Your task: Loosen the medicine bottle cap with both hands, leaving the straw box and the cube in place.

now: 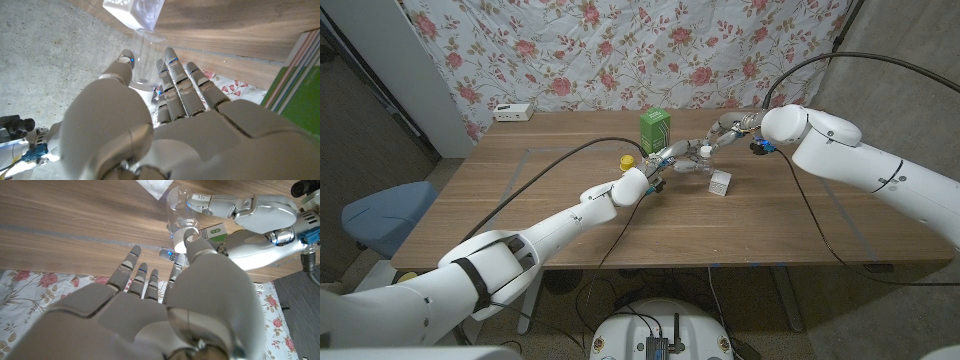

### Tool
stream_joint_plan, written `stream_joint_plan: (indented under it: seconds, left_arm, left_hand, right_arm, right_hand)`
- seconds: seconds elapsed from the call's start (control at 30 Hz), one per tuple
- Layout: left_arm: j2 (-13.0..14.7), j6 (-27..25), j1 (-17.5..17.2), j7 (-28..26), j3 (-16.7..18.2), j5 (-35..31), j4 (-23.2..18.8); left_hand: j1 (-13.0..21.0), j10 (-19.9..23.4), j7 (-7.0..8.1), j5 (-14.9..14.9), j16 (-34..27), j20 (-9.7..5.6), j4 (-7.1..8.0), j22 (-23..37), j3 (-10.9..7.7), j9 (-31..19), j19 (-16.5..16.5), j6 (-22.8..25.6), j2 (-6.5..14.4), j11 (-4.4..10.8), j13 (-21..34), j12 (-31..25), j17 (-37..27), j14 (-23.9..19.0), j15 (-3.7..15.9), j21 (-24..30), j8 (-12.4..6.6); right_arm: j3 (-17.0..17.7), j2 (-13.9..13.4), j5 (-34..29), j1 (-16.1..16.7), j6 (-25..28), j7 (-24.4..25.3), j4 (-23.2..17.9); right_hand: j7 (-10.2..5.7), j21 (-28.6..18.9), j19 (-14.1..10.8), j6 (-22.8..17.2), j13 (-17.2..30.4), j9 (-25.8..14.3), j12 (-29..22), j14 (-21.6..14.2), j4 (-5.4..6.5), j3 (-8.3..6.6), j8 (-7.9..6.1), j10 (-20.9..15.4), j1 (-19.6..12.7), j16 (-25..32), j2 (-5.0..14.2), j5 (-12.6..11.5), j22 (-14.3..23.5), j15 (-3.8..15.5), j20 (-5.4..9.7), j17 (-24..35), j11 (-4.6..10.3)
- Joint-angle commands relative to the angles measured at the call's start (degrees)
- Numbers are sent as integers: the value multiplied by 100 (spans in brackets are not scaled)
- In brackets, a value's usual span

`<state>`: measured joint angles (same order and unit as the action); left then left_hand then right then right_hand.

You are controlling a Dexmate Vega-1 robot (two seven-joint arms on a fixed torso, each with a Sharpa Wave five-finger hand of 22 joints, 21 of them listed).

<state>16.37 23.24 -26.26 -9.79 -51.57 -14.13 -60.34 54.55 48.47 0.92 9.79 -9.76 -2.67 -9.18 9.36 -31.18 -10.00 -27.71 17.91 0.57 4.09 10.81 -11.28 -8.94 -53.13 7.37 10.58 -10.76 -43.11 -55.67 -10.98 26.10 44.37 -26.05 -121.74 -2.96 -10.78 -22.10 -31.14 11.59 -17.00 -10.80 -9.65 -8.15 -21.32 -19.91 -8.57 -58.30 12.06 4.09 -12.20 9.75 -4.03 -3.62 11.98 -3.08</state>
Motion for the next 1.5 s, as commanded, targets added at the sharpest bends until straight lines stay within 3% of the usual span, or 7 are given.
stream_joint_plan:
  seconds: [0.03,0.33,0.83,1.5]
  left_arm:
    - [26,-71,-44,-19,0,-35,-101]
    - [46,-126,-80,-22,1,-55,-179]
    - [52,-185,-111,-41,-4,-90,-257]
    - [43,-182,-99,-22,-9,-85,-248]
  left_hand:
    - [92,406,-3,18,-32,-154,-1,14,-52,-19,5,-22,47,402,29,-14,-31,-64,444,9,3]
    - [95,429,-13,17,-32,-154,4,14,-51,-19,4,-22,49,399,30,-20,-30,-70,437,9,3]
    - [91,421,-16,15,-33,-152,17,14,-50,-19,6,-18,56,403,31,-11,-32,-83,432,8,1]
    - [93,428,-10,14,-26,-152,17,14,-51,-19,9,-25,51,395,32,-9,-29,-80,425,7,3]
  right_arm:
    - [16,-109,117,-21,120,-40,-115]
    - [1,-178,105,-10,253,26,-227]
    - [-311,-137,-197,-190,769,76,-400]
    - [-760,22,-563,-483,979,-102,-289]
  right_hand:
    - [71,-7,39,61,33,6,5,14,23,80,41,57,140,-5,-40,19,14,-69,-46,6,-6]
    - [188,-28,27,152,33,22,-22,45,232,353,105,111,742,-8,-204,133,15,-147,-108,16,-90]
    - [346,-61,-61,15,31,37,-78,-39,378,583,80,10,1247,28,-345,197,17,-205,-161,19,-150]
    - [464,-65,-103,-124,28,34,-96,-91,514,816,44,-51,1730,42,-505,209,18,-237,-199,18,-208]
